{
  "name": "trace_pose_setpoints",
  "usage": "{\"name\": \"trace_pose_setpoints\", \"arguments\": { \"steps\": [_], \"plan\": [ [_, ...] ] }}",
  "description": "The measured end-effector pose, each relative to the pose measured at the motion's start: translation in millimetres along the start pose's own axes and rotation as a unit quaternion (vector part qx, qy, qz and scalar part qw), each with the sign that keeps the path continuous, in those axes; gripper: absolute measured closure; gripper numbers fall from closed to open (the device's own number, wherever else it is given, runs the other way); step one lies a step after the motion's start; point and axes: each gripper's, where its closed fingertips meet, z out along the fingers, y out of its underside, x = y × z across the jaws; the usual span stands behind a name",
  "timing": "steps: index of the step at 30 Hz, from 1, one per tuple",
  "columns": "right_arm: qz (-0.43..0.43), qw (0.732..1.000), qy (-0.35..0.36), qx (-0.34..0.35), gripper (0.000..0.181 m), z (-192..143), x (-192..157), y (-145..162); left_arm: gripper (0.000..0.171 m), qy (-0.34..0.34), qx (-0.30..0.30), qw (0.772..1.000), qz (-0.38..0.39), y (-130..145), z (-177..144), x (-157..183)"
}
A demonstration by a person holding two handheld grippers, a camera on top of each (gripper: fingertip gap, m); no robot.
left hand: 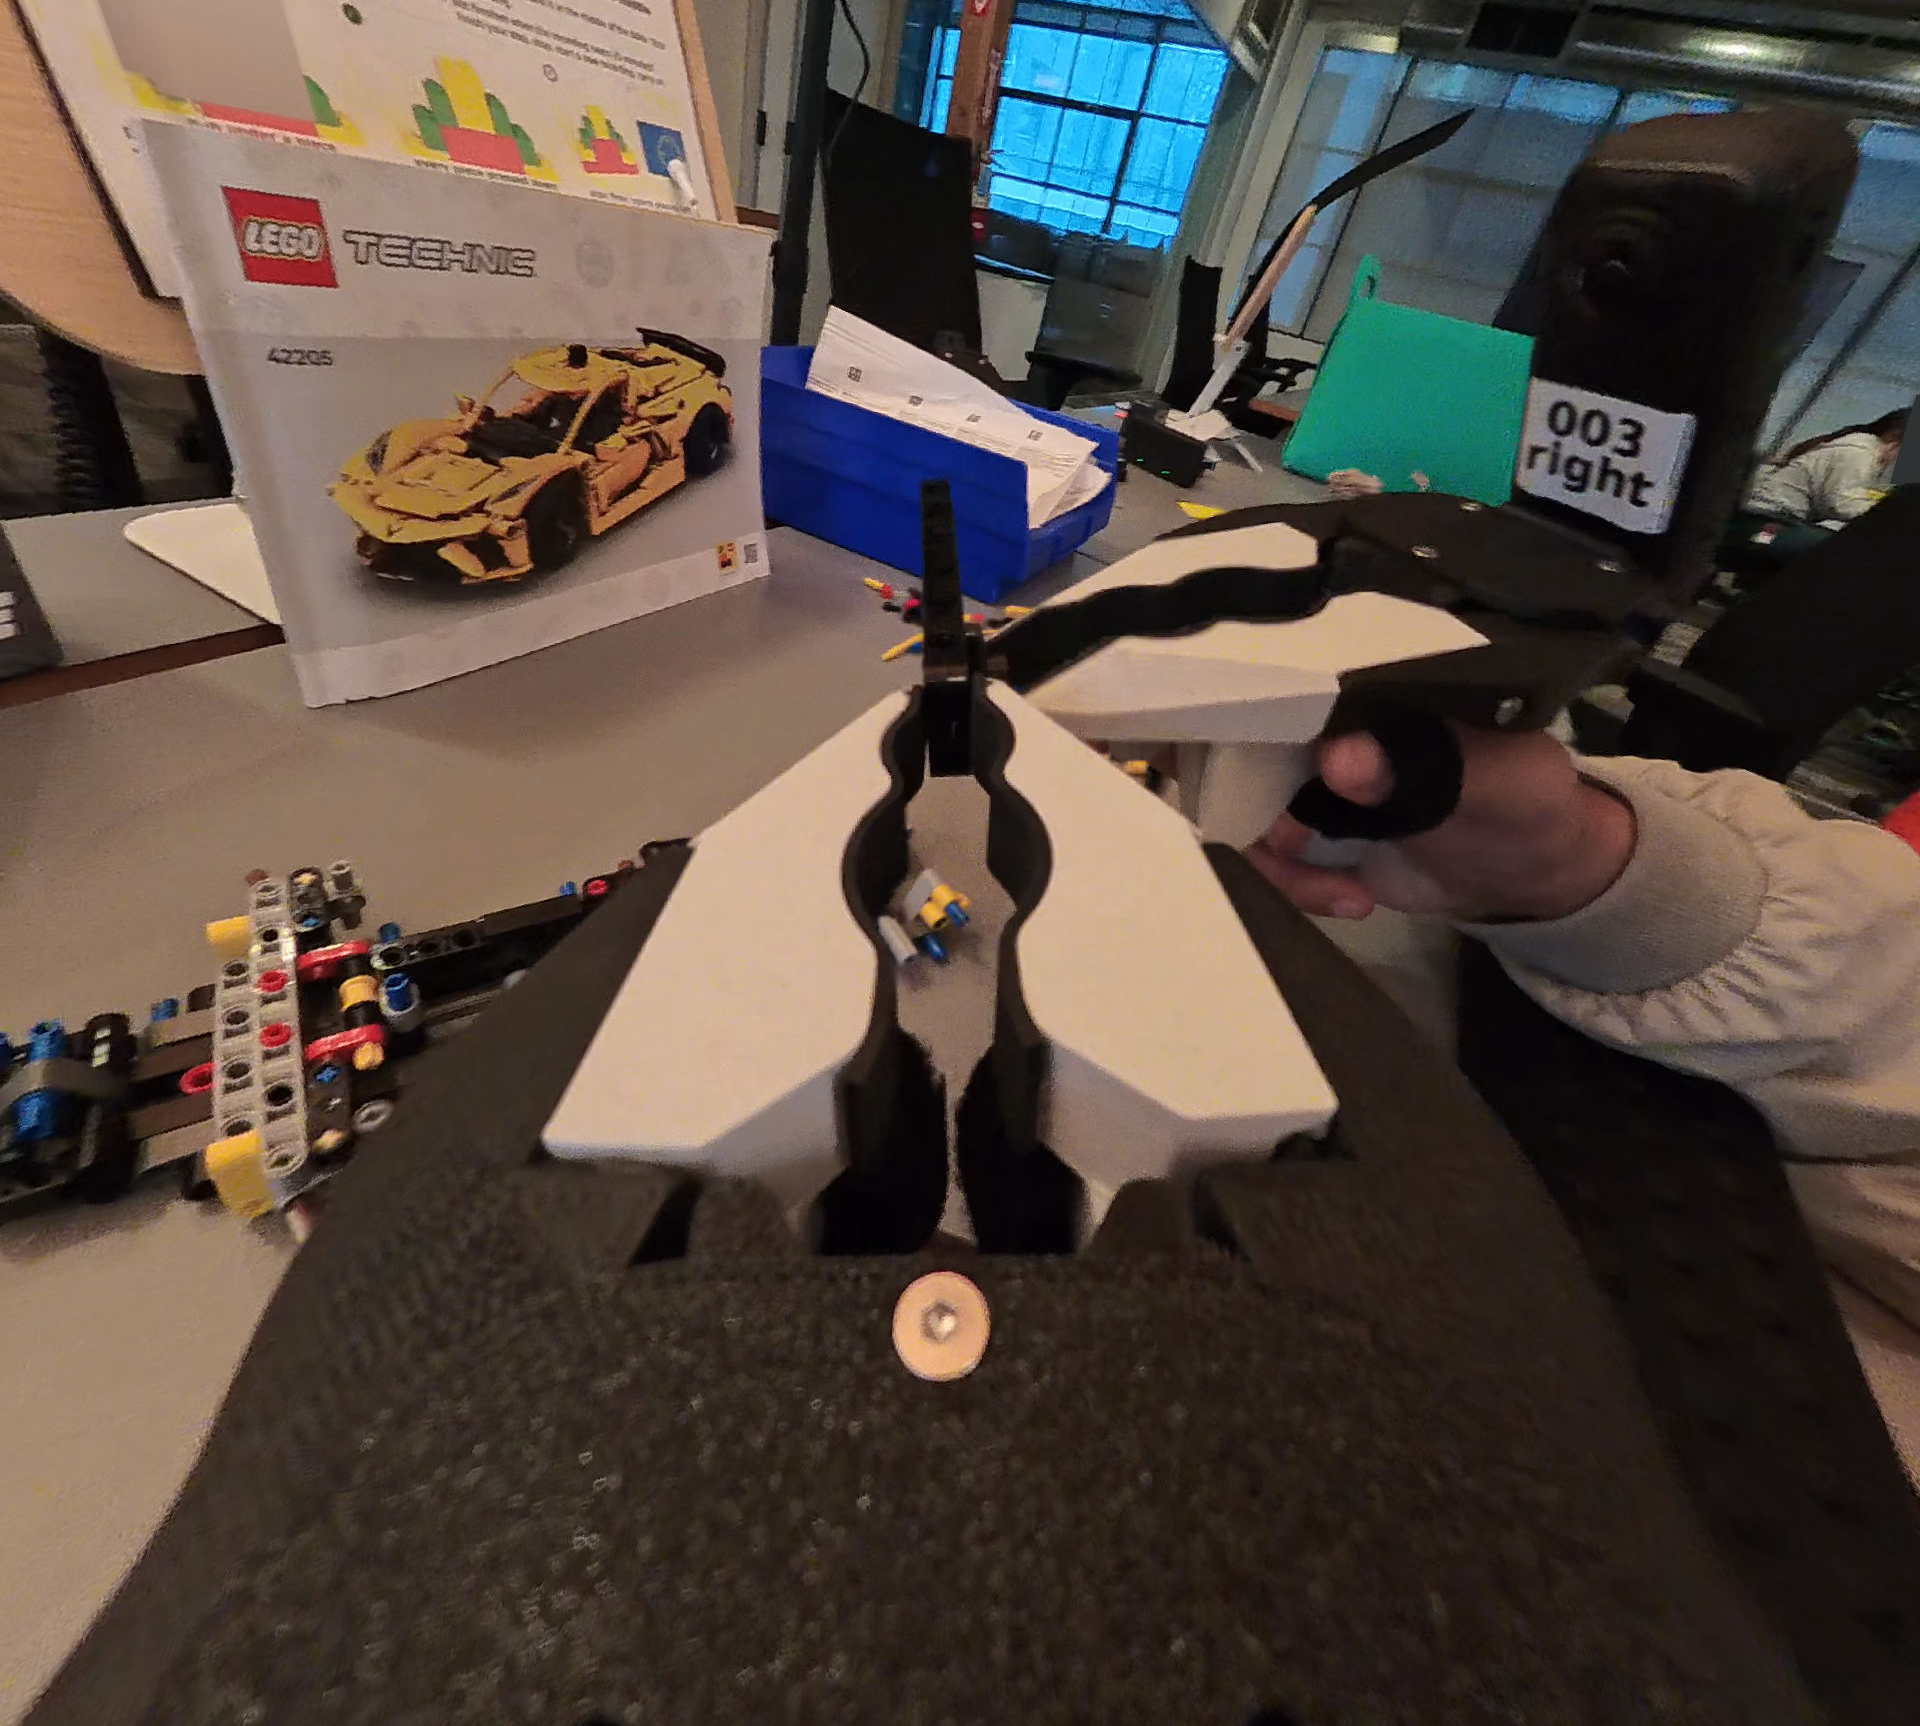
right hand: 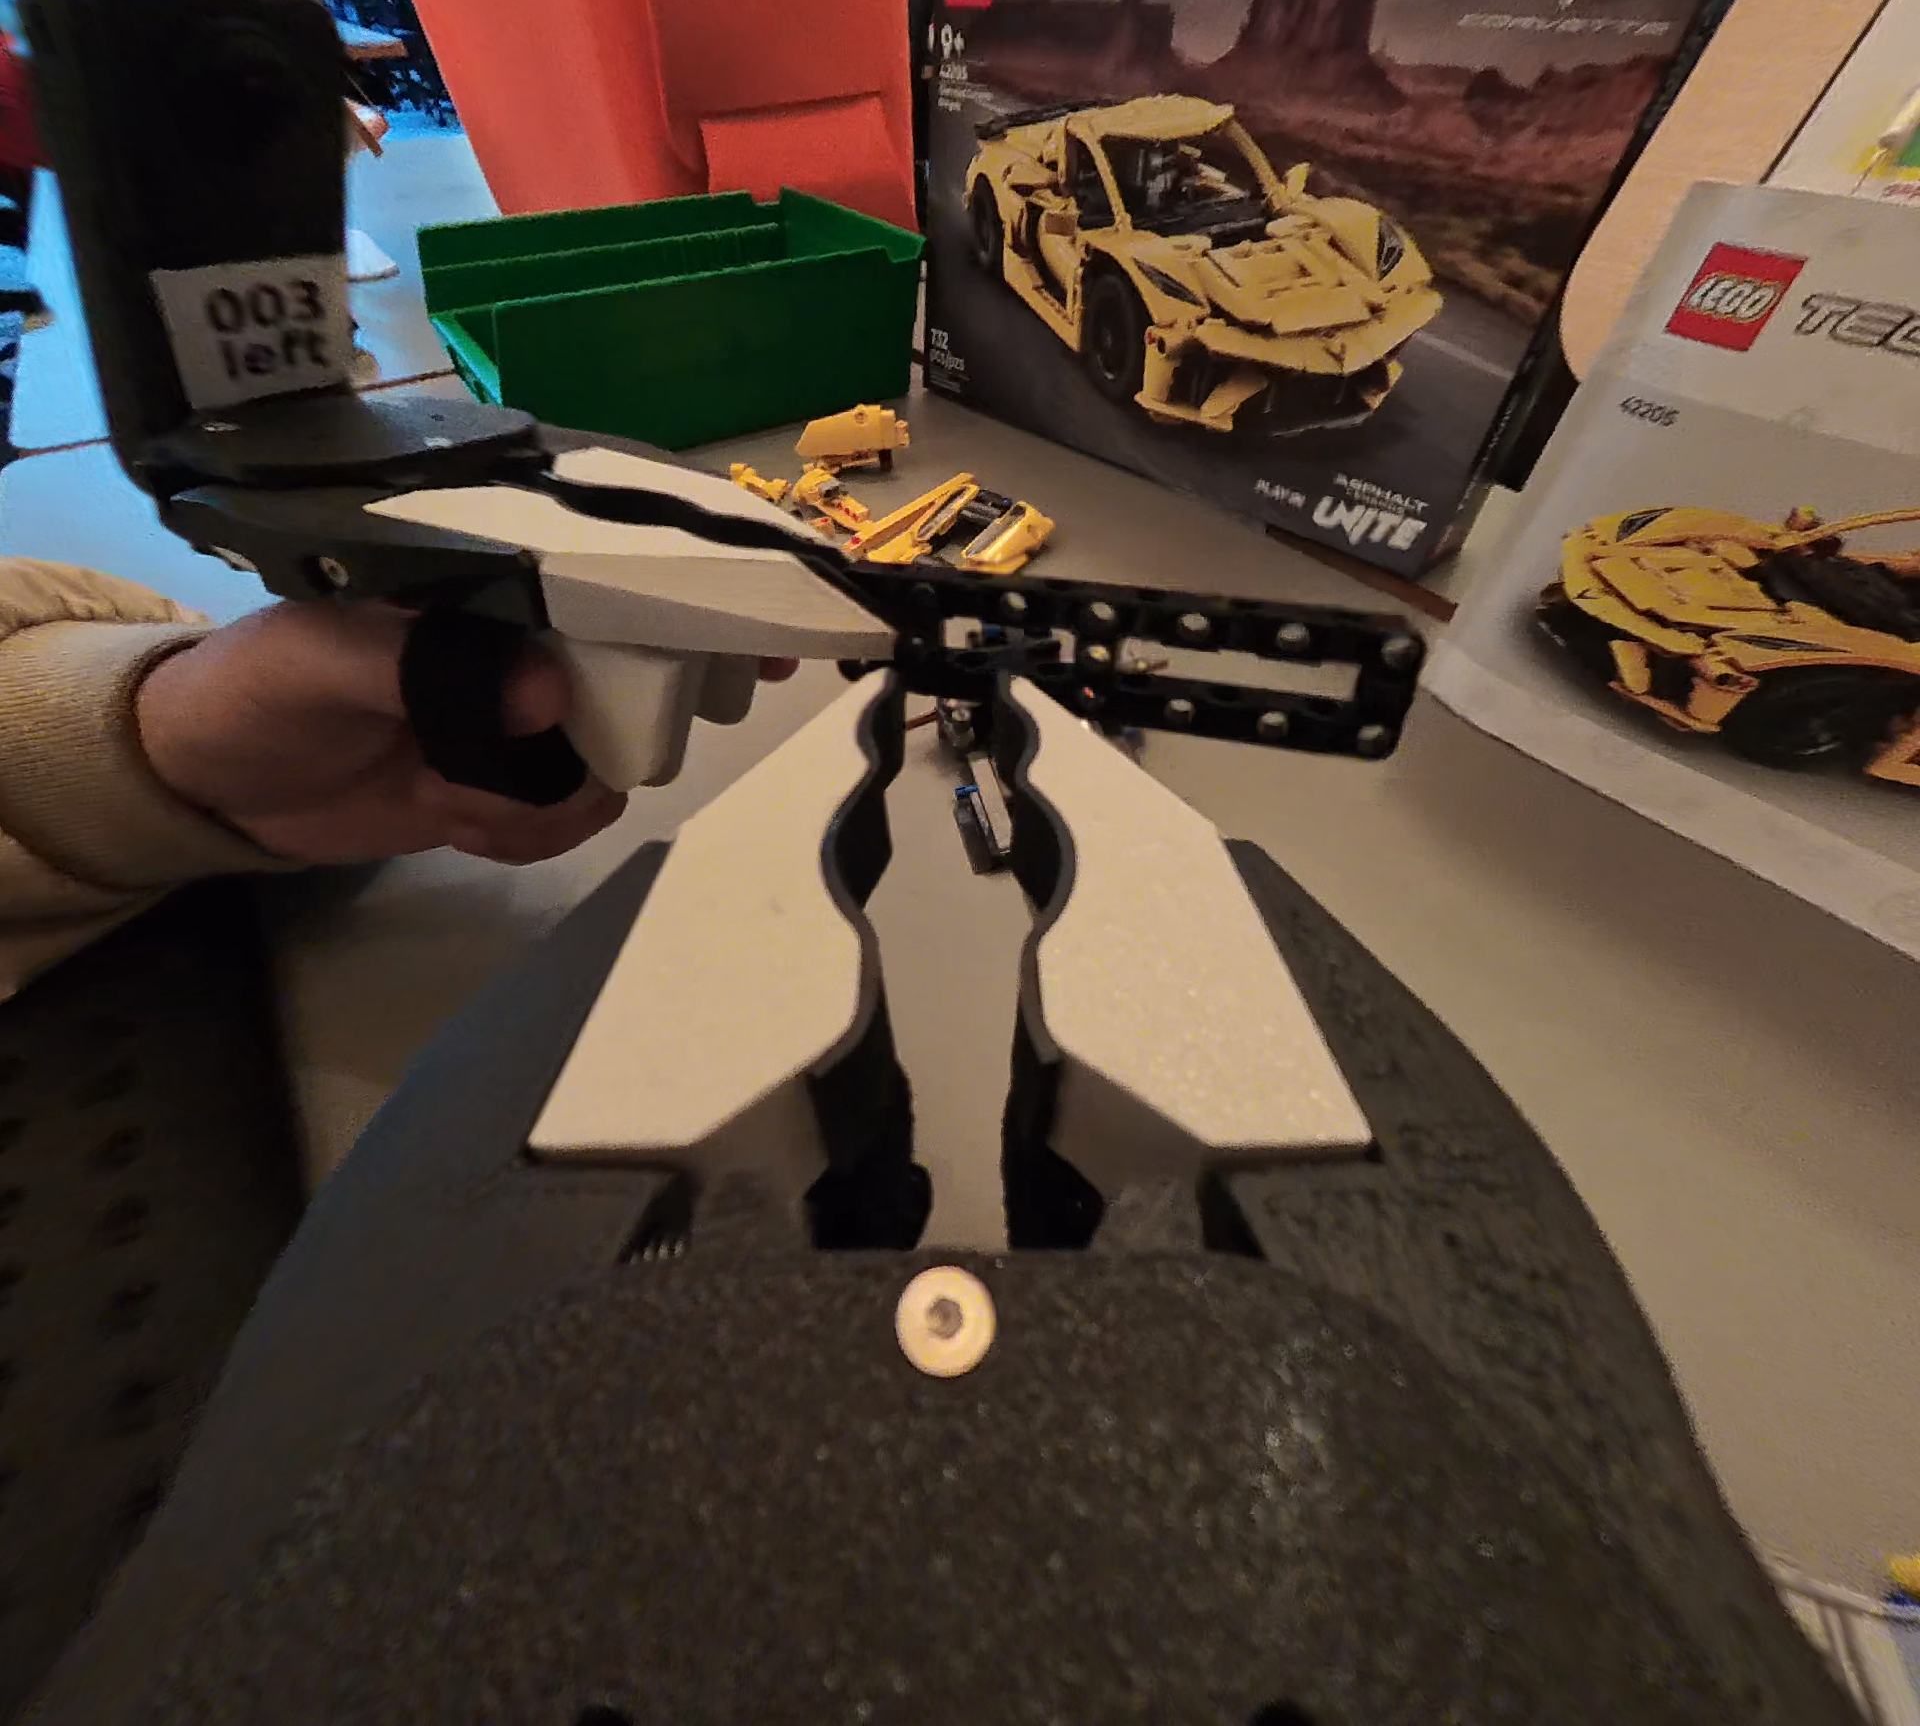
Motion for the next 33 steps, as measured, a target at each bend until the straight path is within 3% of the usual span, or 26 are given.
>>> {"name": "trace_pose_setpoints", "arguments": {
  "steps": [4, 9, 12, 16, 19, 24, 28, 33],
  "plan": [
    [-0.018, 0.999, -0.026, 0.034, 0.162, -6.6, -6.0, -12.7, 0.164, 0.025, -0.003, 0.999, -0.039, 2.4, -1.5, 1.8],
    [-0.043, 0.999, -0.028, 0.009, 0.168, 0.1, -13.8, -3.3, 0.164, 0.034, 0.002, 0.999, -0.026, 1.3, -2.7, 5.8],
    [-0.01, 0.997, -0.076, 0.028, 0.162, -5.6, -21.7, -9.3, 0.164, 0.054, 0.013, 0.998, -0.028, -1.3, -4.2, 13.5],
    [0.033, 0.991, -0.126, 0.028, 0.17, -10.7, -21.6, -5.7, 0.164, 0.065, 0.003, 0.998, -0.008, 2.9, -4.4, 20.0],
    [0.023, 0.993, -0.118, 0.018, 0.173, -9.1, -18.7, -0.4, 0.164, 0.045, -0.006, 0.999, 0.013, 7.7, -2.5, 17.0],
    [-0.063, 0.998, 0.003, -0.023, 0.176, -3.8, -5.4, 6.0, 0.165, -0.052, -0.041, 0.989, 0.134, 11.1, 4.8, 3.8],
    [-0.026, 0.999, -0.016, -0.02, 0.177, -4.3, -2.9, 3.4, 0.164, -0.113, -0.048, 0.974, 0.19, 7.9, 5.9, 1.5],
    [-0.021, 0.999, -0.026, -0.008, 0.177, -8.4, -1.9, -1.6, 0.164, -0.13, -0.044, 0.974, 0.181, 3.2, 6.6, 1.7]
  ]
}}
